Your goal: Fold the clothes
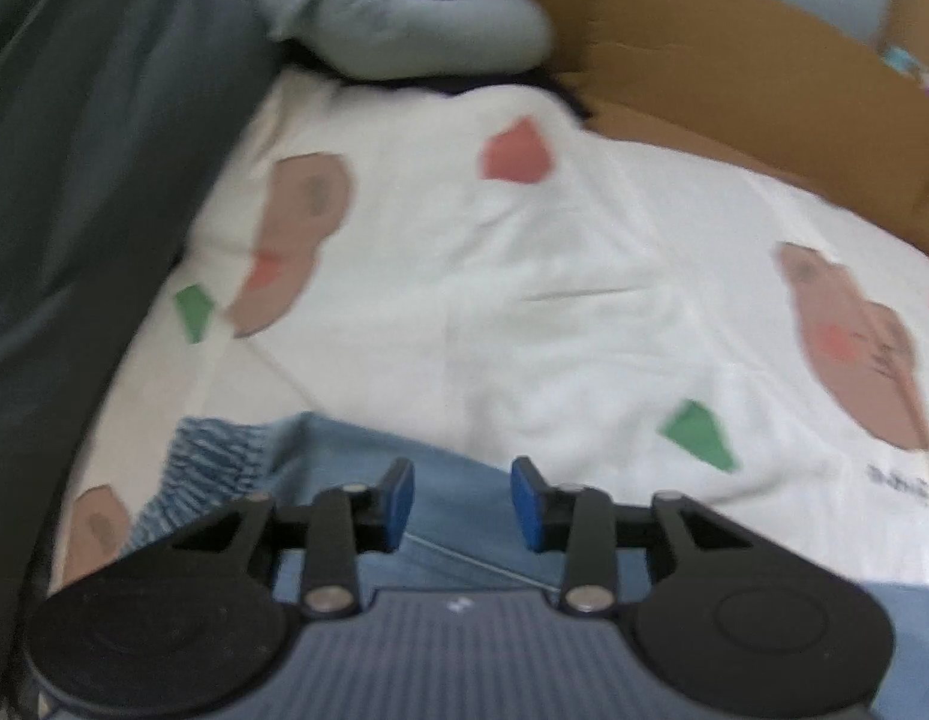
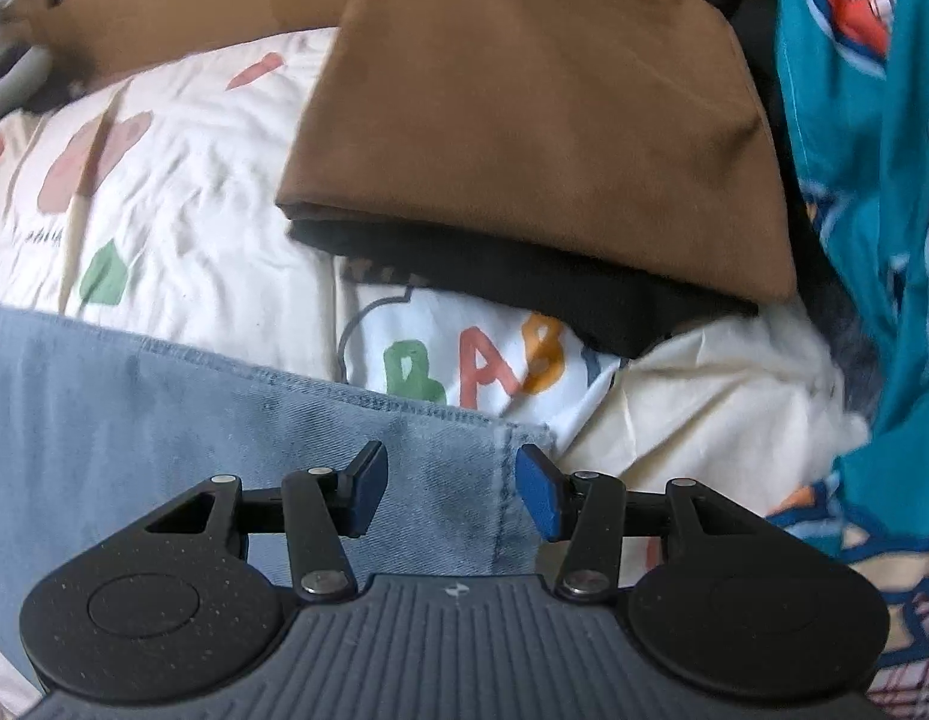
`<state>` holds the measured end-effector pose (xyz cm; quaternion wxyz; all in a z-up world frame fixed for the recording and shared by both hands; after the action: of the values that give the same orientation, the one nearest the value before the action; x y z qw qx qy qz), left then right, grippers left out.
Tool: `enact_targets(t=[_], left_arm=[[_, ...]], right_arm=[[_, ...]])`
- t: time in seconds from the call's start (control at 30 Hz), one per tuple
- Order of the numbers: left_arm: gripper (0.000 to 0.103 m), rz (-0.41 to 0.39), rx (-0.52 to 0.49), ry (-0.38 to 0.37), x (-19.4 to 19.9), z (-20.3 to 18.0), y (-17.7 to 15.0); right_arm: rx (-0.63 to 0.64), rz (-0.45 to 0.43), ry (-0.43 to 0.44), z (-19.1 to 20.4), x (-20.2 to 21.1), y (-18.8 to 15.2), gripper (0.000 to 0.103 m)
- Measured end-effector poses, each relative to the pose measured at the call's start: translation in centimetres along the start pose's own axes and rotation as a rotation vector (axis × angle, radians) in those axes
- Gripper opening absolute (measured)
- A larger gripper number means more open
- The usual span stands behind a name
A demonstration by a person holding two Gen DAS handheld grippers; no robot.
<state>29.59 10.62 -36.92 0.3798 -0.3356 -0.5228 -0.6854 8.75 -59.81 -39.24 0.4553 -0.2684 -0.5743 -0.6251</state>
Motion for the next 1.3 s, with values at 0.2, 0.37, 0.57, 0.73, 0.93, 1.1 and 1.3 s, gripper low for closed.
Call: enact_targets(t=[0.2, 0.37, 0.57, 0.73, 0.93, 1.1, 1.3], left_arm=[[0.051, -0.007, -0.066, -0.012, 2.4, -2.5, -0.2], [0.055, -0.022, -0.158, -0.085, 3.7, -6.8, -0.3], [0.055, -0.083, -0.261, -0.181, 5.8, -12.0, -1.5], [0.055, -0.094, -0.306, -0.254, 7.1, -15.0, -2.3], [0.055, -0.116, -0.348, -0.313, 7.6, -19.2, -3.1], [0.054, -0.105, -0.372, -0.398, 7.8, -23.3, -4.5], [0.054, -0.1, -0.494, -0.489, 8.5, -28.3, -6.8]], right_arm=[[-0.031, -0.044, -0.005, -0.5, 0.9, 0.3, 0.054], [-0.035, -0.055, -0.017, -0.8, 0.6, 0.3, 0.054], [-0.164, -0.088, 0.02, -2.3, 0.7, 0.8, 0.054], [-0.16, -0.081, 0.015, -2.8, 0.2, 1.0, 0.054], [-0.126, -0.051, 0.003, -2.5, -1.2, 0.2, 0.047], [-0.097, -0.039, -0.015, -2.6, -2.0, 0.1, 0.042], [-0.068, -0.042, -0.043, -2.7, -2.2, 0.0, 0.027]])
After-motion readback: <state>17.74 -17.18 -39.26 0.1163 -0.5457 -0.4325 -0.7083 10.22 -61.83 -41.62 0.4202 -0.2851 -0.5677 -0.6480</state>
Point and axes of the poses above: each gripper's, at about its wrist camera, not at the fingertips, and x roughly against the way its jaws point, z to its left, y to its top, the point moved 6 cm from there along -x, roughly the way its jaws point, and after that the axes turned 12 degrees about y, right-handed, at the moved point
